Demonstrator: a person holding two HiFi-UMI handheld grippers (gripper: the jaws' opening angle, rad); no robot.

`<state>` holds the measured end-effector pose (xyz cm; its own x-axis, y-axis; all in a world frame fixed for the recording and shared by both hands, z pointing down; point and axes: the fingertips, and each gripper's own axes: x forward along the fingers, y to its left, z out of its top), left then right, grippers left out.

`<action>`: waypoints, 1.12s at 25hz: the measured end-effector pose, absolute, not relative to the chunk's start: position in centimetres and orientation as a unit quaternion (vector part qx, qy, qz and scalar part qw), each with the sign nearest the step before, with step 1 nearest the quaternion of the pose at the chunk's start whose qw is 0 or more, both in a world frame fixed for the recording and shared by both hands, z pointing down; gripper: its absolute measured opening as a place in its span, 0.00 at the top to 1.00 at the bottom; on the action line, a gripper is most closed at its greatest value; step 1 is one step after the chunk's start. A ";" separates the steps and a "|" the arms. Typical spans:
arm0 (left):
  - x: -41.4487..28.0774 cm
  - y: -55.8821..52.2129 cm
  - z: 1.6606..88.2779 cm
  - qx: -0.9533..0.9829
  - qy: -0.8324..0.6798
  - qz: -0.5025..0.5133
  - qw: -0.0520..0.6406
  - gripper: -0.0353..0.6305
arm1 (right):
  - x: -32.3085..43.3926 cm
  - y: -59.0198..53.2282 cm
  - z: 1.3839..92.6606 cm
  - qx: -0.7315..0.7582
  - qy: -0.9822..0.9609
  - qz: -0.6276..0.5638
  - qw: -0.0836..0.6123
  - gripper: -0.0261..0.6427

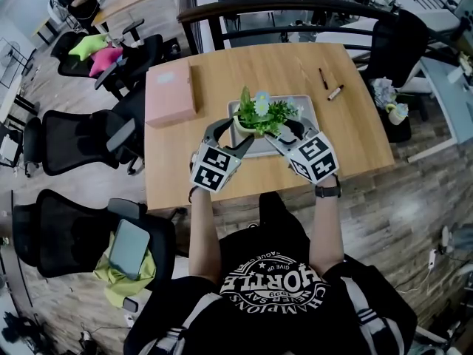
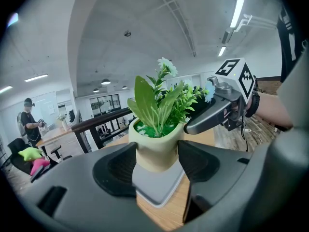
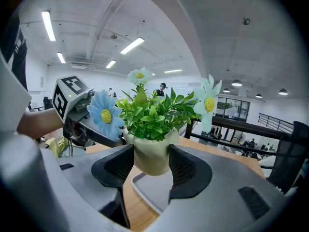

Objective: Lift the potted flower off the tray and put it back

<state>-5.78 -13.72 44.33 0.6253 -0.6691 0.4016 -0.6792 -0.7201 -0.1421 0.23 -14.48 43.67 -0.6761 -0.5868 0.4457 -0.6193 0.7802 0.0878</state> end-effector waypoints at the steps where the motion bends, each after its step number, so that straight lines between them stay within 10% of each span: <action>1: -5.8 -13.7 44.4 0.901 -0.374 0.219 0.012 0.51 | 0.2 -14.5 43.7 0.329 -0.915 0.035 0.231 0.59; 28: -4.9 -14.1 47.0 0.898 -0.372 0.236 0.022 0.51 | 1.3 -14.7 45.6 0.332 -0.905 0.038 0.264 0.59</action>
<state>-4.87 -14.14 46.99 0.6123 -0.6570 0.4397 -0.6780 -0.7225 -0.1354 1.25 -14.72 45.58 -0.6400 -0.5809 0.5030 -0.6210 0.7765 0.1066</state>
